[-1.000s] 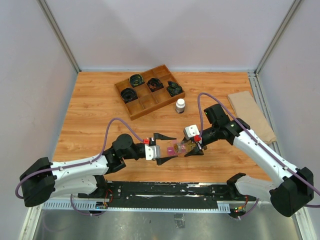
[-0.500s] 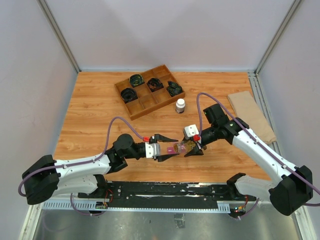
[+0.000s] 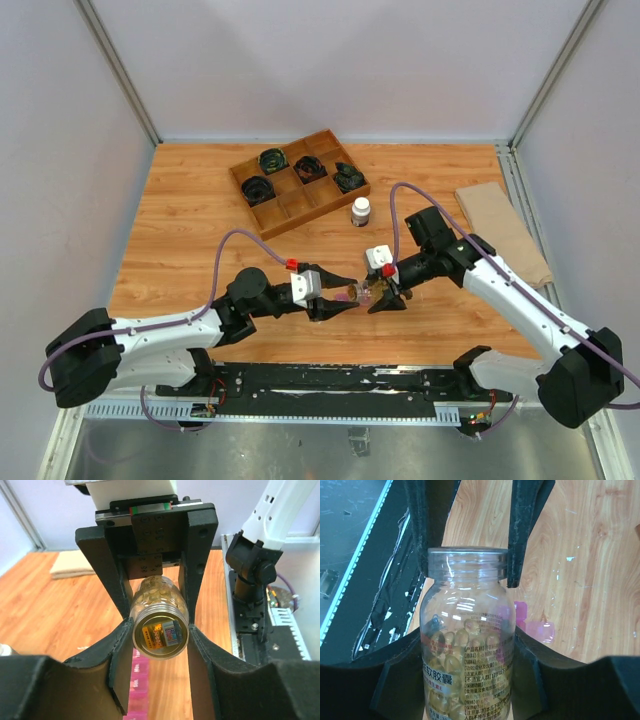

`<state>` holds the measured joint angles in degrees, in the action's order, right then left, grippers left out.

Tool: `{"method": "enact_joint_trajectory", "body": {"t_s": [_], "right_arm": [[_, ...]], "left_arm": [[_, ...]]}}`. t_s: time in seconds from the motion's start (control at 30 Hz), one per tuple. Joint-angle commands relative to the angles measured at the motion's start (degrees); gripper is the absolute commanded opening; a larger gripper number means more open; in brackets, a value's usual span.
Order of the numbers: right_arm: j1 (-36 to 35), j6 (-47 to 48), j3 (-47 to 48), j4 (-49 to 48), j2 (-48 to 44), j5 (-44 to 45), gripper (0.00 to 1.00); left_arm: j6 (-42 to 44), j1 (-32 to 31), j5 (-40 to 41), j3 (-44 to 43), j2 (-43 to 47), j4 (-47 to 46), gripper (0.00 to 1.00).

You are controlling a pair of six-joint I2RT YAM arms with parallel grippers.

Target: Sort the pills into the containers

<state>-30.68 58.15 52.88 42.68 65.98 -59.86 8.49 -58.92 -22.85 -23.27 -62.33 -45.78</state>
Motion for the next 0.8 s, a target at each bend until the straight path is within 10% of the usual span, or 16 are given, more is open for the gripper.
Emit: {"method": "enact_joint_trajectory", "body": {"t_s": [0.0,0.23,0.77], "right_arm": [[0.18,-5.34,1.49,-5.30,0.58,4.36,0.01],[0.27,-7.71,1.70,-6.43,1.09,5.45,0.01],[1.07,-9.72,2.01,-6.87,1.85,3.88,0.01]], "left_arm": [[-19.67,0.05,6.38,-1.84,-1.27,-4.96,0.00],[-42.29,0.08,18.80,-3.05,-0.83,1.89,0.00],[-47.48,0.15,29.72,-3.23,2.31,11.08,0.00]]}}
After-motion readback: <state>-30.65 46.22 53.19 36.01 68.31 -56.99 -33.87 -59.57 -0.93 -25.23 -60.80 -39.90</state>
